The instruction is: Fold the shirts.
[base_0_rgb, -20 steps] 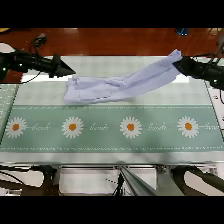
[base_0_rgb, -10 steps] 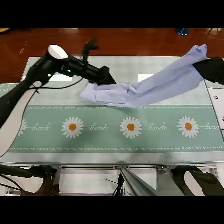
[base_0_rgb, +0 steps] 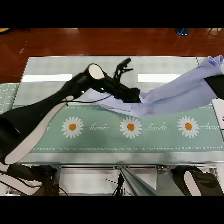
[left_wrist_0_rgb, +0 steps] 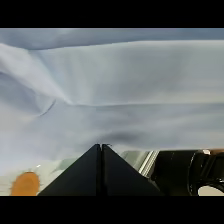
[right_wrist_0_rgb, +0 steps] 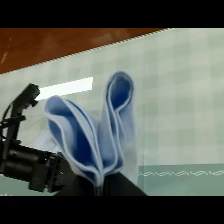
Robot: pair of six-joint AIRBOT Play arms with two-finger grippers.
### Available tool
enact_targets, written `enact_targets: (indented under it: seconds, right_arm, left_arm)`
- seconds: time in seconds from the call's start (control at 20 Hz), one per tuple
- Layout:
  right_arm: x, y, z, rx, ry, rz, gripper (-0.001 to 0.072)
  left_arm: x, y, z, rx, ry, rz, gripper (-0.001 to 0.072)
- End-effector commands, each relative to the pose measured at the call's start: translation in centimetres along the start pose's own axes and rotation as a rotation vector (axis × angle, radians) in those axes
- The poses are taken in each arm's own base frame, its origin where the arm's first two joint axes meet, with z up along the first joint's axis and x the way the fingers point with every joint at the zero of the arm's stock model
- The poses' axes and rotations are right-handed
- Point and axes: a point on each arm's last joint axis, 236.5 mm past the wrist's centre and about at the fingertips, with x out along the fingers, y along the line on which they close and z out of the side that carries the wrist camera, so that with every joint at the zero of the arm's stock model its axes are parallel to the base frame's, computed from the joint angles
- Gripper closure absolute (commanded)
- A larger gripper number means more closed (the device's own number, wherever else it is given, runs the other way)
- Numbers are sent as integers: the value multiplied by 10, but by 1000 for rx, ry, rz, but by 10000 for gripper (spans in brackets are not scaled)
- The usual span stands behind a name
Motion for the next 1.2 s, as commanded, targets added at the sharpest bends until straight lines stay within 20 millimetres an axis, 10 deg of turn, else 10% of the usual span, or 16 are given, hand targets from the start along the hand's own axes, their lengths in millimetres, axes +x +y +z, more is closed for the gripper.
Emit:
enact_targets:
  seconds: [0.0, 0.2, 0.4, 0.55, 0.8, 1.0, 1.15]
  right_arm:
    - [-17, 8, -6, 24, -18, 4, 693]
    - [-26, 11, -9, 20, -26, 6, 692]
    - [-26, -8, -12, -7, -13, -77, 693]
    - [-18, -20, -12, -28, 14, -114, 693]
    - [36, -22, 0, -5, 76, -28, 693]
    - [89, -22, -7, -17, 155, 14, 693]
    - [139, 13, -36, -83, 245, 82, 693]
  left_arm:
    - [49, -15, -29, -11, 58, -21, 687]
    - [96, -22, -49, -55, 64, -43, 687]
    - [75, -13, -27, -32, 13, -28, 689]
    - [0, 10, 25, 37, -108, 57, 690]
    - [-181, 34, 91, 97, -389, 207, 690]
    - [-309, 37, 104, 102, -613, 304, 690]
    - [-362, 35, 94, 95, -686, 346, 689]
